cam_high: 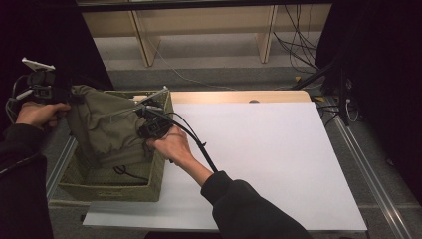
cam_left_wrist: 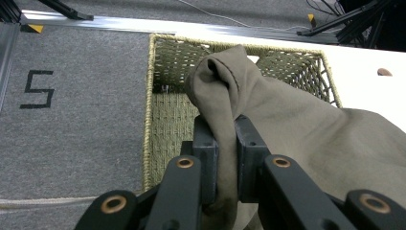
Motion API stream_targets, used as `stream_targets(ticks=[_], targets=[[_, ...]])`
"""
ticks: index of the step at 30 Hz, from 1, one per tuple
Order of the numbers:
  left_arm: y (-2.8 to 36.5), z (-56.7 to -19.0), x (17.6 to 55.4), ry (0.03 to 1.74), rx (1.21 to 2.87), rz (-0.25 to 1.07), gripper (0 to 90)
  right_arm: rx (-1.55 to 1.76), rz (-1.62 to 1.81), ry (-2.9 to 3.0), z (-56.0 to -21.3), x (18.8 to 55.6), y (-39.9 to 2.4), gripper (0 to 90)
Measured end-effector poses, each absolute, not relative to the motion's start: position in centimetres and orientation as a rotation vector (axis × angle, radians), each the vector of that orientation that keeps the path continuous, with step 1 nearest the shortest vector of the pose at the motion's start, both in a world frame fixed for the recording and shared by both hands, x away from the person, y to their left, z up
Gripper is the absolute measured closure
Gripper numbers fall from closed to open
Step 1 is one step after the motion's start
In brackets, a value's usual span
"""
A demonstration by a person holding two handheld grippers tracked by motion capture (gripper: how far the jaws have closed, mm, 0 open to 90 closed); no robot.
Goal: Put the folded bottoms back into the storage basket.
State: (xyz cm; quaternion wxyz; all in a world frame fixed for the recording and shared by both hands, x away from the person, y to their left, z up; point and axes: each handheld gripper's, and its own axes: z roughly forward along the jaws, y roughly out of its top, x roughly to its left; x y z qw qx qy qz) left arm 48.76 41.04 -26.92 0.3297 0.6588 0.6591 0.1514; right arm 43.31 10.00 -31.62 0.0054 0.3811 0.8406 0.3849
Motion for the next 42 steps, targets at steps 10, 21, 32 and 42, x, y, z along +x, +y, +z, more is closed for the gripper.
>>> stream_targets(ticks=[10,21,32,42], targets=[[40.9,-26.9,49.0,1.788,1.659,0.507,41.3,1.268,1.137,2.681,-32.9,44.2,9.8,33.8],[39.3,-27.0,48.8,1.733,1.690,0.503,29.7,1.233,1.272,2.564,-30.3,44.7,6.3,29.3],[36.3,-27.7,48.1,1.654,1.700,0.500,25.5,1.192,1.343,2.473,-27.9,44.2,1.3,26.8],[34.8,-32.6,47.6,1.686,1.760,0.507,23.4,1.097,1.412,2.384,-27.8,41.9,-5.9,26.0]])
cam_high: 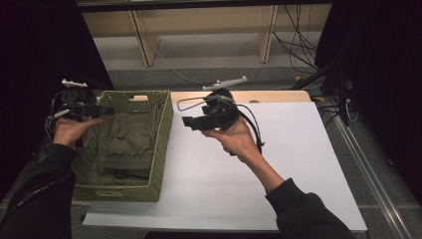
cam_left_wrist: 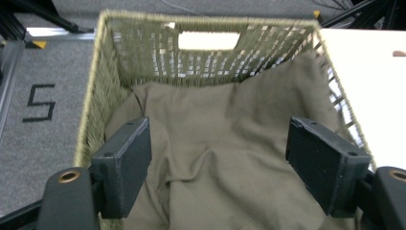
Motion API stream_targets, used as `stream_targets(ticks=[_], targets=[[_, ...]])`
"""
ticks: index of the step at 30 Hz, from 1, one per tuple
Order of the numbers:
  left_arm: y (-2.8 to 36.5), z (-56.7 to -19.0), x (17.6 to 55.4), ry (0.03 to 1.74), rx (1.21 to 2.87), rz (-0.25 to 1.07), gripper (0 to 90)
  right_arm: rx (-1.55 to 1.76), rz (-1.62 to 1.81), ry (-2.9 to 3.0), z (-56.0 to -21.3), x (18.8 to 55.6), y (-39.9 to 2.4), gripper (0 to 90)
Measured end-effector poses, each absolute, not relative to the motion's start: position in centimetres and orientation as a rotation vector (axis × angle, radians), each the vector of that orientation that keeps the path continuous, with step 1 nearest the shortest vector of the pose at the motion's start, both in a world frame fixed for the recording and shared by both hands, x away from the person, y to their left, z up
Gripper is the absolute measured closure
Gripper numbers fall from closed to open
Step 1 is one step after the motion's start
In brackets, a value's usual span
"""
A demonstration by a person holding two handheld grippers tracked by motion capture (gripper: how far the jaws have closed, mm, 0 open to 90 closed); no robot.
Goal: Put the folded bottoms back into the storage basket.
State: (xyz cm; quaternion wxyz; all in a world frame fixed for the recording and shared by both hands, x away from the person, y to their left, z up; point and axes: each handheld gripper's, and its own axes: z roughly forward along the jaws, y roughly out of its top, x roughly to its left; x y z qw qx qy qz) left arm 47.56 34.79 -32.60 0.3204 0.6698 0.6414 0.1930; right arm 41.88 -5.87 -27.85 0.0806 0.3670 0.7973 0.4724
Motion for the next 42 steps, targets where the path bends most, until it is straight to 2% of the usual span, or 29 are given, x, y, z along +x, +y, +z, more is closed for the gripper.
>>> stream_targets(ticks=[12,19,22,25,27,28,30,34,42], targets=[[35.2,-39.9,47.4,1.800,1.811,0.466,22.5,1.078,1.416,2.251,-32.2,37.4,-15.7,25.9],[35.4,-44.4,48.3,1.913,1.886,0.464,23.5,1.183,1.426,2.206,-35.9,35.3,-19.9,26.2],[35.6,-45.2,48.5,1.937,1.876,0.407,23.8,1.223,1.408,2.208,-37.1,35.0,-21.1,26.4],[35.8,-45.4,48.7,1.931,1.862,0.359,30.3,1.248,1.401,2.208,-37.7,34.8,-21.8,26.5],[35.8,-45.8,48.9,1.914,1.862,0.280,45.0,1.252,1.401,2.208,-38.0,34.8,-22.1,26.6],[35.9,-46.0,49.0,1.913,1.863,0.261,49.5,1.257,1.401,2.207,-38.0,34.7,-22.2,26.8],[36.0,-46.0,49.0,1.905,1.842,0.227,68.5,1.262,1.401,2.211,-38.1,34.5,-22.3,26.9],[36.3,-45.8,48.8,1.915,1.831,0.241,87.7,1.254,1.397,2.213,-38.3,34.4,-22.4,27.1],[36.9,-44.1,47.7,1.968,1.849,0.416,87.9,1.262,1.391,2.202,-38.3,34.3,-22.7,27.4]])
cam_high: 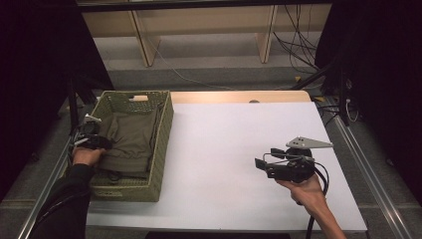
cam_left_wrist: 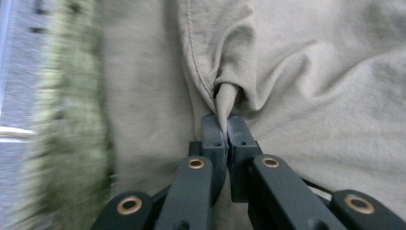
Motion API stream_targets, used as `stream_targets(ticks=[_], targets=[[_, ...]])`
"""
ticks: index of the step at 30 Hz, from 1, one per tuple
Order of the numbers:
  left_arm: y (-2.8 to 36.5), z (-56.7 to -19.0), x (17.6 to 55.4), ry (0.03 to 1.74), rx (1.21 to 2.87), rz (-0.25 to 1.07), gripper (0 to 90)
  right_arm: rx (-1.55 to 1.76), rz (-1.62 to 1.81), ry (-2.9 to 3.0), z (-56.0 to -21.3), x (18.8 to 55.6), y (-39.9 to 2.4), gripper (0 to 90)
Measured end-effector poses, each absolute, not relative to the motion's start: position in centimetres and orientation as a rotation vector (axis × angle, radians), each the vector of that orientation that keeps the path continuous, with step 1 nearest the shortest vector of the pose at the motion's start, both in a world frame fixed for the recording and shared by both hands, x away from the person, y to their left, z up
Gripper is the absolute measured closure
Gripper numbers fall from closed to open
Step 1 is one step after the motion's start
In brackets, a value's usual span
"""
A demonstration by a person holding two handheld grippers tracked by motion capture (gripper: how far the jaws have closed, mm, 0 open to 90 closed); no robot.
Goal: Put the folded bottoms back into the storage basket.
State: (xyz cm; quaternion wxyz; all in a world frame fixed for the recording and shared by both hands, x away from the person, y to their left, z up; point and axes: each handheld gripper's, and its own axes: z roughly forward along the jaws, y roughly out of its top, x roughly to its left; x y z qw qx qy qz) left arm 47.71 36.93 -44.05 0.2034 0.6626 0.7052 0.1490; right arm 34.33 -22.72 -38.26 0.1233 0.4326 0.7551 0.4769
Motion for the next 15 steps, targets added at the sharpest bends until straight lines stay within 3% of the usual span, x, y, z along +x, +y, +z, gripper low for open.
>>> stream_targets(ticks=[6,11,15], targets=[[36.6,-44.0,47.5,2.007,1.844,0.434,85.5,1.275,1.385,2.202,-38.4,34.4,-22.8,27.6],[35.0,-42.1,47.3,1.940,1.811,0.542,50.0,1.276,1.383,2.200,-38.4,34.4,-22.8,27.6],[33.0,-39.6,47.4,1.810,1.763,0.499,43.9,1.281,1.377,2.203,-38.5,34.4,-22.8,27.6]])
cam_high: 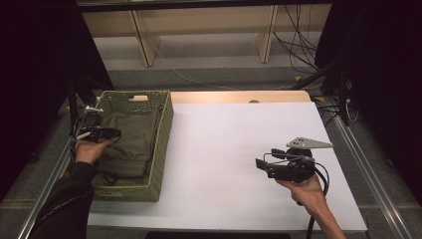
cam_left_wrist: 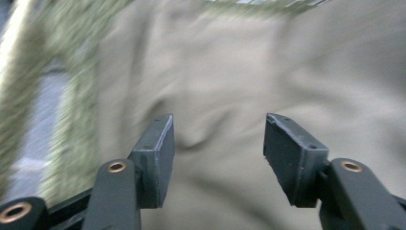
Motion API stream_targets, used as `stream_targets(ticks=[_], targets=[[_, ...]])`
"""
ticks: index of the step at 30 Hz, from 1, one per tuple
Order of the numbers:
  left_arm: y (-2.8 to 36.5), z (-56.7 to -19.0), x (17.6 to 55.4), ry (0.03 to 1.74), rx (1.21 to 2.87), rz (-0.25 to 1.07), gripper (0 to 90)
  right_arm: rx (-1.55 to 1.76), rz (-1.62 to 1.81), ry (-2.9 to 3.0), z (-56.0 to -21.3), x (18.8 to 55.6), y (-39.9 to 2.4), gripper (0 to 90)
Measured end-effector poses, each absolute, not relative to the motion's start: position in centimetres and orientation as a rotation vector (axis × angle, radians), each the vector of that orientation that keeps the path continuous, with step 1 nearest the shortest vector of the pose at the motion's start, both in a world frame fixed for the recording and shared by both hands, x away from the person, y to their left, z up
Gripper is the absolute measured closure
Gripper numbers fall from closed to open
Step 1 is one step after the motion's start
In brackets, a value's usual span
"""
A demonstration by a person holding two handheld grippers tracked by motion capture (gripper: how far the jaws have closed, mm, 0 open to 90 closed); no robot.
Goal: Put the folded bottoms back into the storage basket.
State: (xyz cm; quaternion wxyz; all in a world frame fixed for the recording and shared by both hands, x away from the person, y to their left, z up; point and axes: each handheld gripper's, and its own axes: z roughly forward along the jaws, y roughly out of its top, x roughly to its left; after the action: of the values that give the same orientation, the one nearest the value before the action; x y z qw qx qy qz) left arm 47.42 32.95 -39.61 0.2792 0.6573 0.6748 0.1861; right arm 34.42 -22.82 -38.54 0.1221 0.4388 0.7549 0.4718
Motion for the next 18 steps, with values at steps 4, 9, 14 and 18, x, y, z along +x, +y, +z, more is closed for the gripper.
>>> stream_targets(ticks=[4,9,14,18], targets=[[30.2,-38.4,48.1,1.679,1.758,0.412,55.0,1.278,1.379,2.209,-38.6,34.4,-22.7,27.6],[27.4,-38.6,49.6,1.589,1.744,0.290,80.6,1.275,1.378,2.208,-38.7,34.5,-22.9,27.6],[24.9,-39.9,51.1,1.559,1.757,0.222,89.1,1.280,1.379,2.204,-38.7,34.5,-23.1,27.8],[23.0,-41.3,52.3,1.577,1.817,0.223,89.3,1.282,1.378,2.203,-38.7,34.5,-23.3,27.9]])
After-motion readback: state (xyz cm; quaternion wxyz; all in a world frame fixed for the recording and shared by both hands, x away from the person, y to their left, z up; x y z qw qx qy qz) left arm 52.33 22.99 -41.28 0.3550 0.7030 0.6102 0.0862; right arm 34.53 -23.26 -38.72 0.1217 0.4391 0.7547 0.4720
